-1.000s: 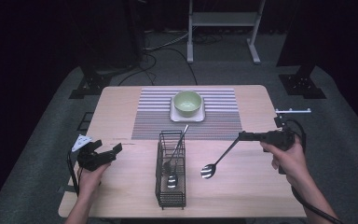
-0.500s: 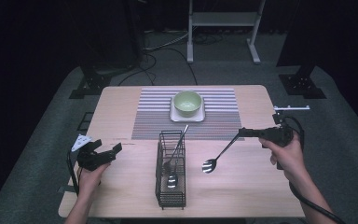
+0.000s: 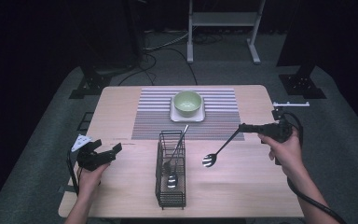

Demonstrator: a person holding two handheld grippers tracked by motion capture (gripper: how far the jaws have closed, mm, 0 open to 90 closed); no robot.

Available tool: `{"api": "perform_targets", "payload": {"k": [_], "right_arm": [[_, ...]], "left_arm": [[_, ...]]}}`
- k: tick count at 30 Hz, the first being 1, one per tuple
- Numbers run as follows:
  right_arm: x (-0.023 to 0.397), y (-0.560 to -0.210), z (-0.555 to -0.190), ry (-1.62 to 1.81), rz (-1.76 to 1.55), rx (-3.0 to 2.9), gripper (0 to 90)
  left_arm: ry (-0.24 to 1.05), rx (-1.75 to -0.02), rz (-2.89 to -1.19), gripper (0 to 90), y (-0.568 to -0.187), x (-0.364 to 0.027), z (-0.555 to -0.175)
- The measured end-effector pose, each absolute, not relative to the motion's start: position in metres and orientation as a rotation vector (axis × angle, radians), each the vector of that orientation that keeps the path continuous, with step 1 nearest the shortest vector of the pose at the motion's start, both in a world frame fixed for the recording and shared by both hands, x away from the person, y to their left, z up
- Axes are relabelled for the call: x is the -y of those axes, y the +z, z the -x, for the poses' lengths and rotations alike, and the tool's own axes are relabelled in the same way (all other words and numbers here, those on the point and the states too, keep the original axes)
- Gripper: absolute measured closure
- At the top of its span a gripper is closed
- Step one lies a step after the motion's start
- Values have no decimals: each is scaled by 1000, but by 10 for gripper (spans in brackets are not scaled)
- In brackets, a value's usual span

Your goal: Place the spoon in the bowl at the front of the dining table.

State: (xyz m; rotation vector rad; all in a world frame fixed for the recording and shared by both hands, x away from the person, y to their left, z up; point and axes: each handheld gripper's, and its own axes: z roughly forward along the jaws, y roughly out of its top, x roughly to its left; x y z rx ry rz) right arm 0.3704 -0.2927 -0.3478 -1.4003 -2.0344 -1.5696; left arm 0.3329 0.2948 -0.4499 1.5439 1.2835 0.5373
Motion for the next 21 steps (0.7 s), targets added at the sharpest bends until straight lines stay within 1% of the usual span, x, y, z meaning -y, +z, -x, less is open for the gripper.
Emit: {"api": "perform_targets", "payload": {"k": [21], "right_arm": [[281, -344, -395, -1590, 1438, 2024, 885]], "left_arm": [[535, -1285, -1542, 0, -450, -296, -333]]}}
